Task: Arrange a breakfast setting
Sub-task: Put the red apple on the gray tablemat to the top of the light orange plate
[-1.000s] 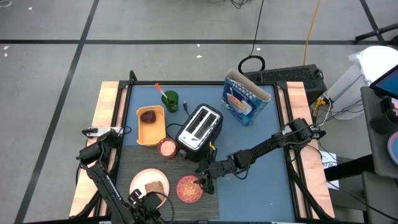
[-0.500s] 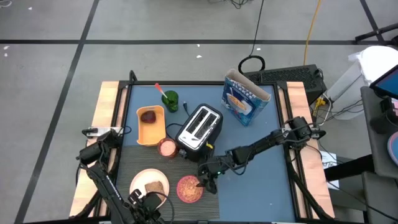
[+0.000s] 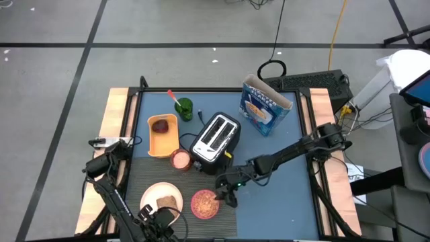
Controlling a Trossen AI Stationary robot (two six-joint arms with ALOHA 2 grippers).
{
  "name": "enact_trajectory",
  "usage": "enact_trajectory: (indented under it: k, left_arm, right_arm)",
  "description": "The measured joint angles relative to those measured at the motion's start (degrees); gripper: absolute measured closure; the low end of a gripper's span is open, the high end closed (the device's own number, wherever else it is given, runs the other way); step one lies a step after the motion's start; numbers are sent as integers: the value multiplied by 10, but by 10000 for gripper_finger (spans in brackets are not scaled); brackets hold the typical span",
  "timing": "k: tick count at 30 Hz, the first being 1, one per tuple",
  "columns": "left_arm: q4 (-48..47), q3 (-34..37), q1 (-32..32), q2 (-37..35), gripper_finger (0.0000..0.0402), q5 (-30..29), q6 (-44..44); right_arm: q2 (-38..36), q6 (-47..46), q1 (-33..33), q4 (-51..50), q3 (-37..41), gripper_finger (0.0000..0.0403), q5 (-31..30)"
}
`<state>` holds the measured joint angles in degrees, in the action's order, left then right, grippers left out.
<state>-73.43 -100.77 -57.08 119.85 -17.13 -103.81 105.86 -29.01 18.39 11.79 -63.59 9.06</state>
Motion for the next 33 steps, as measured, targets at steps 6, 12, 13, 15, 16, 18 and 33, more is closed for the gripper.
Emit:
enact_trajectory:
  k: [6, 12, 13, 15, 16, 18, 33]
  left_arm:
    - [0, 0, 2, 0, 220, 0, -1]
    - [-5, 0, 24, 0, 220, -1, 28]
    - [-9, 0, 30, 0, 220, 0, 38]
    - [-18, 0, 45, -1, 220, 0, 58]
    - [-24, 0, 52, -3, 220, 0, 72]
    - [-36, 0, 69, -14, 220, 0, 106]
    - [-139, 0, 216, -265, 220, -101, 463]
  right_arm:
    - [-76, 24, 1, -85, 1, 170, 0]
    - [-167, 34, 1, -178, 14, 170, 0]
    - [-182, 34, 1, -193, 16, 170, 0]
    - [-214, 34, 1, -220, 24, 170, 0]
    - [-229, 34, 1, -227, 29, 170, 0]
    - [-263, 34, 1, -234, 45, 170, 0]
    - [-475, 96, 1, -206, 215, 170, -34]
